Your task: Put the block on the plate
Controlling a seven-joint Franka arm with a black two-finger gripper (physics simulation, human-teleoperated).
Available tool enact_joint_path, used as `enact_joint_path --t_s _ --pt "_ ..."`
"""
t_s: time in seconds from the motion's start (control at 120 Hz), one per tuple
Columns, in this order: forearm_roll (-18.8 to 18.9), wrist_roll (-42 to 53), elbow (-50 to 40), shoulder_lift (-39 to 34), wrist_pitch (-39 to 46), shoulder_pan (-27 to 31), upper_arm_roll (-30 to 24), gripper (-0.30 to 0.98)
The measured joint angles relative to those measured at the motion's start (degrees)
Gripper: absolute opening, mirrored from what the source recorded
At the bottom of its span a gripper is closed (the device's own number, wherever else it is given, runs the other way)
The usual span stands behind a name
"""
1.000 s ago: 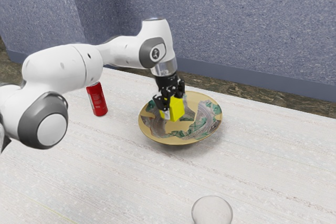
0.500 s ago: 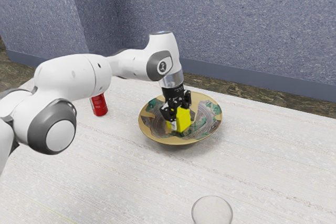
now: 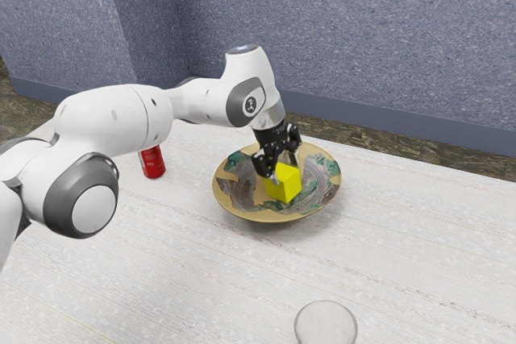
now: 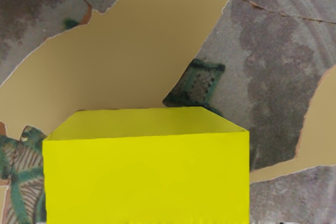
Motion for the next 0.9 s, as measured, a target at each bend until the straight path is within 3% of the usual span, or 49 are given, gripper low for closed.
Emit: enact_joint_path --t_s 0.192,0.558,0.725,0.9 --pt "0.1 0.3 -1.3 -3.9 0.7 0.0 0.2 0.63" --pt "1.1 2.3 -7.8 -19.4 -4.6 -1.5 0.2 0.68" --pt "2.7 12.5 -10.6 -24.4 -9.4 -1.6 2.5 0.68" --pt "3.6 33.0 -12.7 -28.7 -13.1 -1.6 6.0 0.68"
